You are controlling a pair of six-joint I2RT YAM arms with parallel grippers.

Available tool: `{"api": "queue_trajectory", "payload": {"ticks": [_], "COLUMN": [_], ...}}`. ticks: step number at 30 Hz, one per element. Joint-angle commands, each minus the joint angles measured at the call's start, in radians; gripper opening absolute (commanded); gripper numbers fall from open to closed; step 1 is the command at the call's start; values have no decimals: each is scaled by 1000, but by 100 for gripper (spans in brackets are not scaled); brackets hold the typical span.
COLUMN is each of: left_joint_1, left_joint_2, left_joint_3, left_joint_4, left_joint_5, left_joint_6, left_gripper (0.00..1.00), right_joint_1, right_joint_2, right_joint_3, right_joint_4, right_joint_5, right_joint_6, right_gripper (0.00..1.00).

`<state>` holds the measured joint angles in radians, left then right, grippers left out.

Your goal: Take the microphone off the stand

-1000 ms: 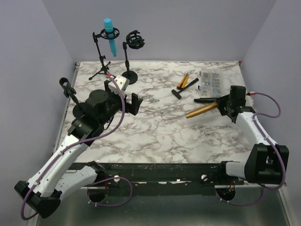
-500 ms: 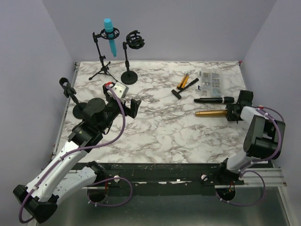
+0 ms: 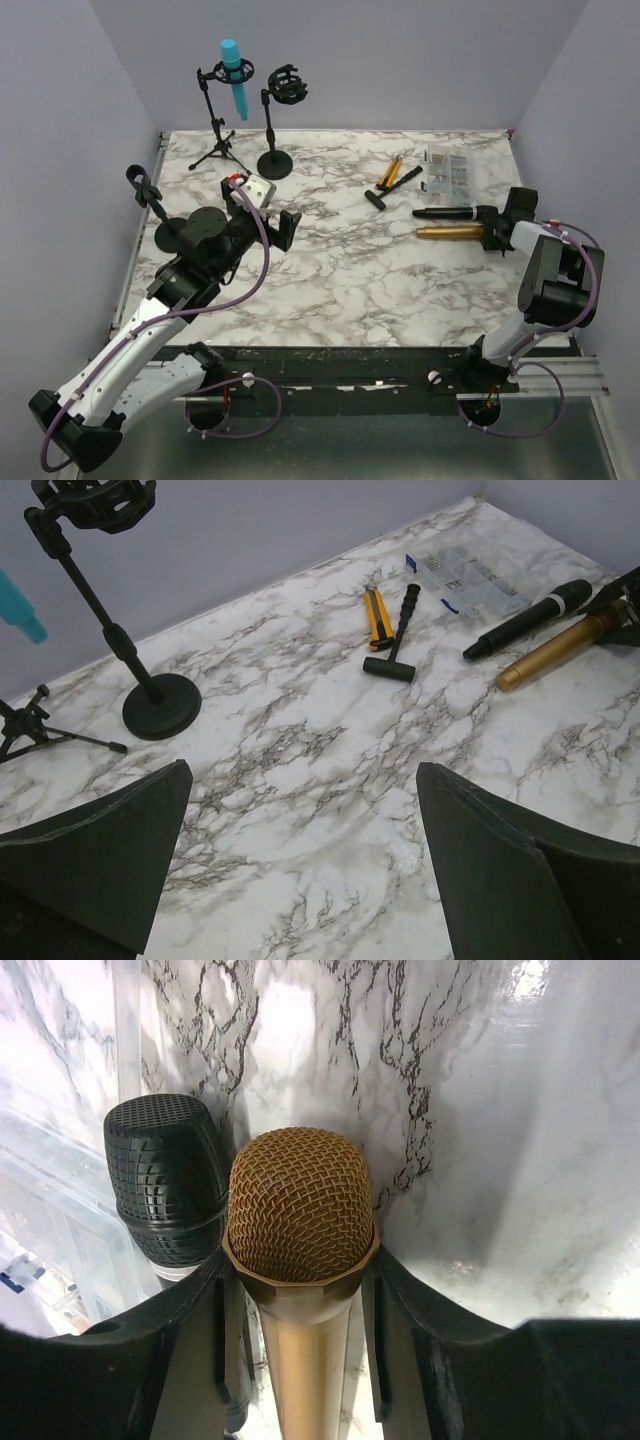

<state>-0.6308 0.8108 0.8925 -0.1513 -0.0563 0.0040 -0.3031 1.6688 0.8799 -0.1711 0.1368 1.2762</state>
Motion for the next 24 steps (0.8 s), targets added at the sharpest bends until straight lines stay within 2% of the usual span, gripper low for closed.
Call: {"api": "queue_trajectory", "payload": {"ticks": [1, 4, 10, 16, 18, 20, 22, 24], "left_joint_1": [-5, -5, -5, -5, -5, -6, -3, -3], "left_joint_2": [7, 13, 21, 30, 33, 40, 60, 95], "left_joint_3": [17, 20, 20, 19, 15, 13, 17, 38], "left_joint_4": [14, 7, 4, 5, 9, 16, 16, -8], "left_joint_5": [-4, 7, 7, 1, 0, -6, -19, -39], "left_joint_6": [10, 15, 20, 21, 18, 11, 1, -46], "left_gripper": [99, 99, 99, 99, 99, 99, 99, 99], "right_joint_1": [-7, -7, -7, -7, -7, -7, -7, -7], "right_joint_2": [4, -13, -65, -183, -249, -314, -377, -422], "right_joint_3": [-22, -38, -60, -86, -97, -101, -94, -84], "right_joint_4": [37, 55, 57, 28, 6, -15, -16, 14], "right_joint_5": [6, -4, -23, -66, -67, -58, -70, -150], "right_joint_6": [25, 16, 6, -14, -38, -85, -189, -344], "right_gripper": [46, 54, 77, 86, 92, 99, 100, 100]}}
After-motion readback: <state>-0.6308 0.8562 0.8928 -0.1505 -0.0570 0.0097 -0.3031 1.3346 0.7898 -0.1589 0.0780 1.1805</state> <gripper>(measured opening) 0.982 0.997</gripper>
